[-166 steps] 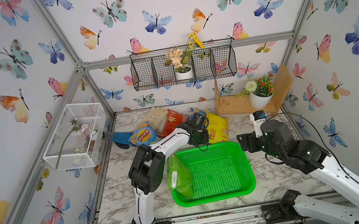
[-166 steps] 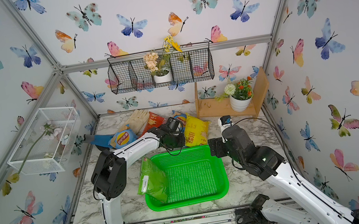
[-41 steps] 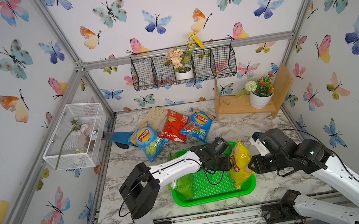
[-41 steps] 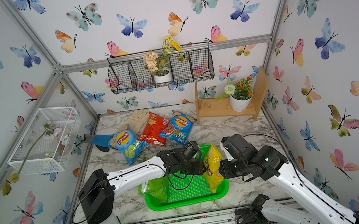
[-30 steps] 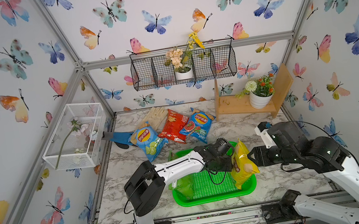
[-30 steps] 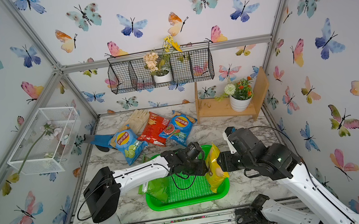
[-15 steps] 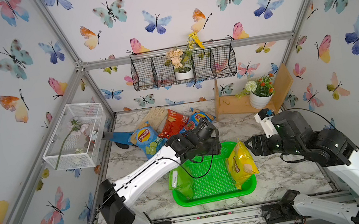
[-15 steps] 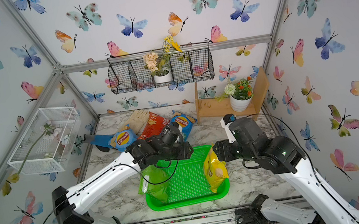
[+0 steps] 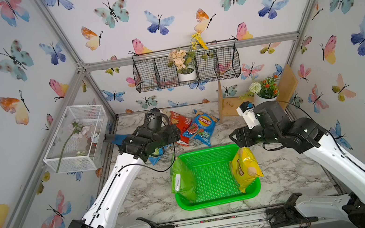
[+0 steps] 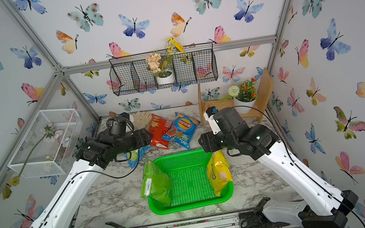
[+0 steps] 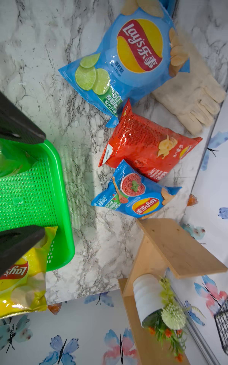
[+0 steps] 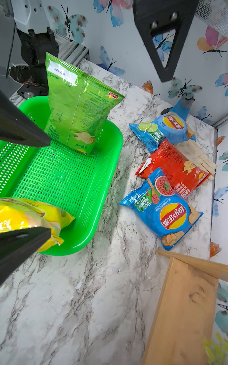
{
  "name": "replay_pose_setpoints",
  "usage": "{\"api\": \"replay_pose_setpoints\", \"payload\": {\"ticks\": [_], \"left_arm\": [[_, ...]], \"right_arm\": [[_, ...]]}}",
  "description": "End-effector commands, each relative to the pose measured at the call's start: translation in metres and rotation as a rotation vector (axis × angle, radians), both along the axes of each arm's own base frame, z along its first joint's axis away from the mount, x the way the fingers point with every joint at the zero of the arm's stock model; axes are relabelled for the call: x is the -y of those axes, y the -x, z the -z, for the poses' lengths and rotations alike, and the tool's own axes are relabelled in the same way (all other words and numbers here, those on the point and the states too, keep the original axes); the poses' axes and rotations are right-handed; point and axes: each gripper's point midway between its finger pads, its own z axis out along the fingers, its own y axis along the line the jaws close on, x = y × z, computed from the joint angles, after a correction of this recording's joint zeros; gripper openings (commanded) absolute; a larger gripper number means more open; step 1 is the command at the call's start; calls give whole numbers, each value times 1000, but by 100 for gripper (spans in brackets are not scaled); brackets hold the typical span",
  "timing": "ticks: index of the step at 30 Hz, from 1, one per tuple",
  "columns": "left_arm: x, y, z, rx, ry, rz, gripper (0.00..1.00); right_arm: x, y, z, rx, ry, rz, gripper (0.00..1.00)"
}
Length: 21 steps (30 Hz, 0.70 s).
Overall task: Put the potato chips into the basket
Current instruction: Place the potato chip in the basket, then pick up the potato chip from the center of the board.
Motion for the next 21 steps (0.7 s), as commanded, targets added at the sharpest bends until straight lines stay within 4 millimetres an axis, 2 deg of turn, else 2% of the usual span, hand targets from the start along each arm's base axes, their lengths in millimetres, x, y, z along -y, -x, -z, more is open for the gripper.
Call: {"api": "replay_pose_setpoints", "payload": {"ticks": [1, 5, 10, 15, 21], "left_arm": [[15, -22, 8, -30, 68, 65, 73], [30, -61, 8, -61, 101, 23, 73], [55, -95, 9, -127, 176, -32, 71], [77, -111, 28, -150, 232, -128, 72], [104, -119, 56, -156, 265, -265, 73]], "right_arm": [[-12, -6, -25, 70, -75, -34, 70], [-12, -10, -23, 78, -70, -20, 71], [-3, -7, -21, 97, -57, 0, 72], [6, -2, -18, 118, -49, 14, 74], [10, 6, -10, 119, -62, 4, 75]]}}
